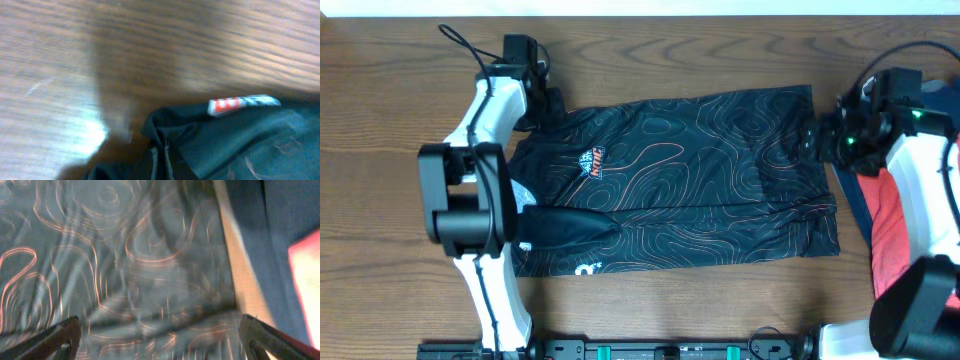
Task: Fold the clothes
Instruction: 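Release the jersey and move the left gripper to its top left corner, then grasp the jersey's top edge with both grippers at left and right corners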
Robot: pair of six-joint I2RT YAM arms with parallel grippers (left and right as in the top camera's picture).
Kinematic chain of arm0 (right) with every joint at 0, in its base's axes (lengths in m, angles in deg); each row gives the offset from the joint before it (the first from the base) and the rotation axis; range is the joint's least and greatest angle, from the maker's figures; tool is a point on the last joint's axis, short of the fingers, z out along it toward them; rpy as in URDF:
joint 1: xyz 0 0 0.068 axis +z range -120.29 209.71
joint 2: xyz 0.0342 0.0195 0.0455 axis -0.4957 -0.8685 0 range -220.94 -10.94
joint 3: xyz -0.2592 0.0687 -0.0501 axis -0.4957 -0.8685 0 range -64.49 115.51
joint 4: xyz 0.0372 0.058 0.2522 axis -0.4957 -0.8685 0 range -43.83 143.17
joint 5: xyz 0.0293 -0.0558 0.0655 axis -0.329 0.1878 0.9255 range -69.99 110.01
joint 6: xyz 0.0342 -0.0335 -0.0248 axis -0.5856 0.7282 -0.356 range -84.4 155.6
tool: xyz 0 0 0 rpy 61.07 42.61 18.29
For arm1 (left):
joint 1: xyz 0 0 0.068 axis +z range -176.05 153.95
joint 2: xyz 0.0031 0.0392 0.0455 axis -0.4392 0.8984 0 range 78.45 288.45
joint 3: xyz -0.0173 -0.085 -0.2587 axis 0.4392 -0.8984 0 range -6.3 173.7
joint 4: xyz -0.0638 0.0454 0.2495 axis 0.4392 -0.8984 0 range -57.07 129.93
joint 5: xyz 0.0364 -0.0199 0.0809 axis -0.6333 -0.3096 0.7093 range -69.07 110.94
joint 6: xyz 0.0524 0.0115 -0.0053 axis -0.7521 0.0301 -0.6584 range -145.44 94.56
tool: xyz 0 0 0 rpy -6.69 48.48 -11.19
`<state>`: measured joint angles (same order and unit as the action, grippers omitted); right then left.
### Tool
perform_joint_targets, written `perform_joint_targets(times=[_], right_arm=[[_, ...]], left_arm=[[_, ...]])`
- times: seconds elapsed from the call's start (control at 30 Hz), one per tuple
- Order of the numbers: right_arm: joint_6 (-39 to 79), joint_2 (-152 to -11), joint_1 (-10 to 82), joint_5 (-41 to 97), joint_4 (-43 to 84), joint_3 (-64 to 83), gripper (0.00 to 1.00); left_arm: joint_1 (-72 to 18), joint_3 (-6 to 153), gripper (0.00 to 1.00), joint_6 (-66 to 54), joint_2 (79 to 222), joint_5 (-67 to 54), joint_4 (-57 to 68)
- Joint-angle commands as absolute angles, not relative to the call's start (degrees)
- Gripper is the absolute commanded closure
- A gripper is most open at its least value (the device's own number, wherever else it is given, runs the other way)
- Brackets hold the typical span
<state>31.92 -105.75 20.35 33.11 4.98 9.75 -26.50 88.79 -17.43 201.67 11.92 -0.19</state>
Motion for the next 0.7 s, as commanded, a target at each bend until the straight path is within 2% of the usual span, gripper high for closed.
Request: perform_joint_targets(times=[0.0,0.1,0.3,0.67], right_arm=[[34.8,-108.7,22.8,31.1,13.7,10.8,0.01],[29.2,-111.9,23.4,25.9,24.6,10.8,0.01],[24.7,-123.0,23.4,26.5,40.3,11.4,0.05],[24.3,-143.3,24.9,24.5,33.8,30.4,0.01]], left_arm=[[-26.3,88.5,0.94,-16.6,197.8,10.8,-2.7],[-26.3,88.5,0.94,-16.6,197.6,9.8,-5.2],[-26.3,88.5,0.94,-16.6,197.6,5.7,-8.3],[-26.4,88.5,0.94,-16.6,197.6,5.7,-10.5]])
